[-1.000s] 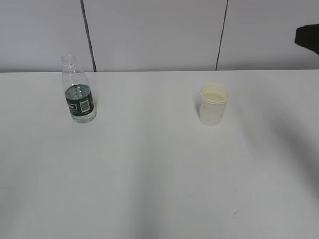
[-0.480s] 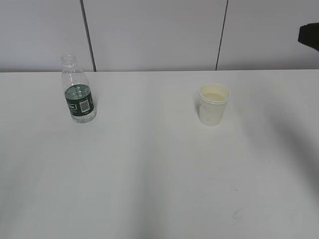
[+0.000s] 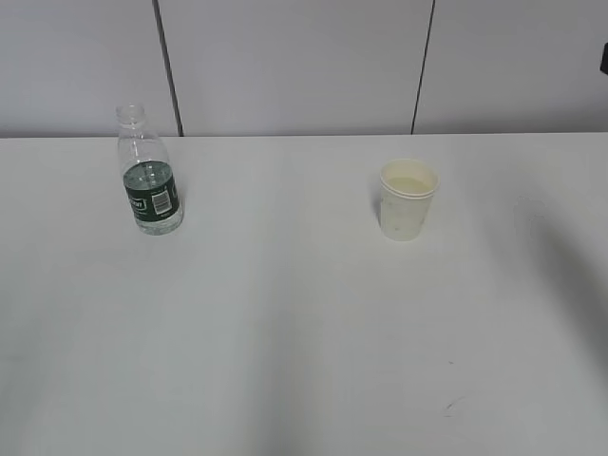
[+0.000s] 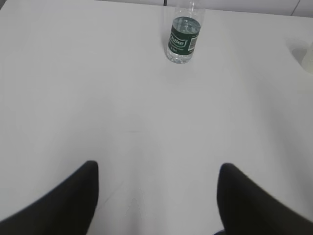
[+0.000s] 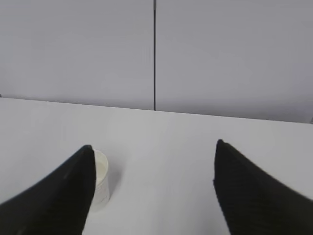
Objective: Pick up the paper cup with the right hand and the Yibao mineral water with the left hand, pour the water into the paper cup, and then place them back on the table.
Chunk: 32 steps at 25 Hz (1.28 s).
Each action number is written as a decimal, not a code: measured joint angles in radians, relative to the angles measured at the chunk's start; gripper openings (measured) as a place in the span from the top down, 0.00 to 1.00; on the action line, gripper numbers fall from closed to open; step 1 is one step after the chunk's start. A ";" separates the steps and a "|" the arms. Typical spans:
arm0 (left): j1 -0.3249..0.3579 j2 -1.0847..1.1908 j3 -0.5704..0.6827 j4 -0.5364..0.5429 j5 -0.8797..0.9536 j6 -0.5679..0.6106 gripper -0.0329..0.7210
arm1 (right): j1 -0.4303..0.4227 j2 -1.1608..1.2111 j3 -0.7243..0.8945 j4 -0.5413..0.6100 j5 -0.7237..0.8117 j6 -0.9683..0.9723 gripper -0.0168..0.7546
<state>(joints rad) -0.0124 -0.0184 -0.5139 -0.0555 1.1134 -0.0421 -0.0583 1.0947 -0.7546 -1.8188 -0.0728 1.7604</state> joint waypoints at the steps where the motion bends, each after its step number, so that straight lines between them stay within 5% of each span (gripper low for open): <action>1: 0.000 0.000 0.000 0.000 0.000 0.000 0.33 | 0.000 0.000 0.011 0.042 0.020 -0.025 0.22; 6: 0.000 0.000 0.000 0.000 0.000 0.000 0.33 | 0.000 0.000 0.030 0.413 0.096 -0.409 0.22; 10: 0.000 0.000 0.000 0.000 0.000 0.000 0.33 | 0.002 0.000 0.030 0.838 0.144 -0.787 0.22; 18: 0.000 0.000 0.000 0.000 0.000 0.000 0.33 | 0.086 -0.009 0.030 1.487 0.321 -1.429 0.22; 21: 0.000 0.000 0.000 0.000 0.000 0.000 0.33 | 0.097 -0.043 0.025 1.594 0.448 -1.543 0.22; 32: 0.000 0.000 0.000 0.000 0.000 0.000 0.33 | 0.097 -0.246 -0.067 1.696 0.939 -1.589 0.22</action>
<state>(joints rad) -0.0124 -0.0184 -0.5139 -0.0556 1.1134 -0.0421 0.0383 0.8486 -0.8217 -0.1224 0.8658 0.1710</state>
